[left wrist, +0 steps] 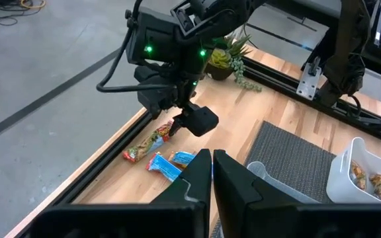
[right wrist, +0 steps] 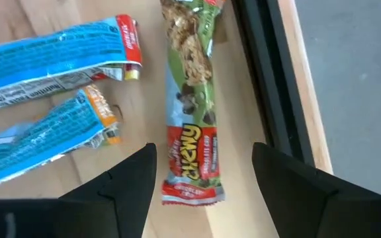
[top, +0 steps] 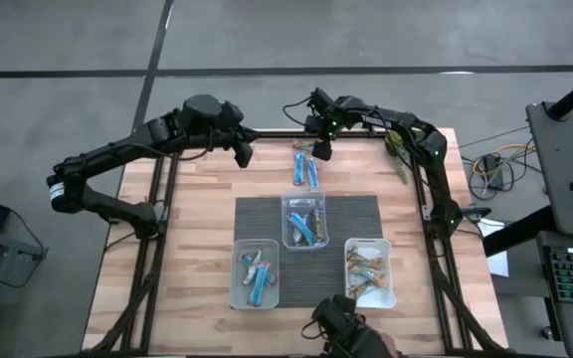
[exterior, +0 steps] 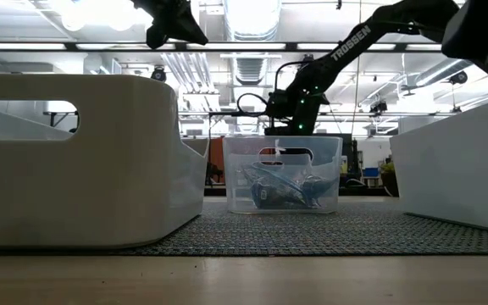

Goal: Pick and place Granola Bars by type
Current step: Put the red granola bar into the gray bin

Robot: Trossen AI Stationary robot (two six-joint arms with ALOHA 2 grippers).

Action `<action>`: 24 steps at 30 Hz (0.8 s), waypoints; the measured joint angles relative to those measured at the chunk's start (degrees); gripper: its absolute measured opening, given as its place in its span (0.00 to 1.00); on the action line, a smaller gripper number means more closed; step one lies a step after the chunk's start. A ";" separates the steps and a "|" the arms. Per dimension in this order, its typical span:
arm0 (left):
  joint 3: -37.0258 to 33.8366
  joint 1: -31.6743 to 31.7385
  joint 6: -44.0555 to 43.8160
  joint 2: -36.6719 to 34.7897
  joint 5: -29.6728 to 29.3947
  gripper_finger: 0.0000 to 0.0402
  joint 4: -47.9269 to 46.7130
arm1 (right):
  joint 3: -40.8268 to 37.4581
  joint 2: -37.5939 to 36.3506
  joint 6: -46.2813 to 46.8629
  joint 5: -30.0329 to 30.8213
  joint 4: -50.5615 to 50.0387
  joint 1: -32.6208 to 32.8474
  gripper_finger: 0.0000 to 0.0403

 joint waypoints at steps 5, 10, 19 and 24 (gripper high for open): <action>0.00 0.00 0.00 0.00 -0.10 0.00 0.00 | -0.01 0.00 -0.44 -0.85 0.05 -0.04 0.59; 0.00 0.00 0.00 0.00 -0.22 0.00 -0.01 | -0.01 0.00 -1.01 -0.87 0.54 -0.15 0.59; 0.00 0.00 0.02 0.00 -0.20 0.00 -0.01 | -0.64 0.00 -0.56 -1.03 1.55 -0.38 0.59; 0.00 0.00 0.02 0.00 -0.20 0.00 -0.02 | -0.89 0.18 -0.27 -1.09 2.25 -0.72 0.59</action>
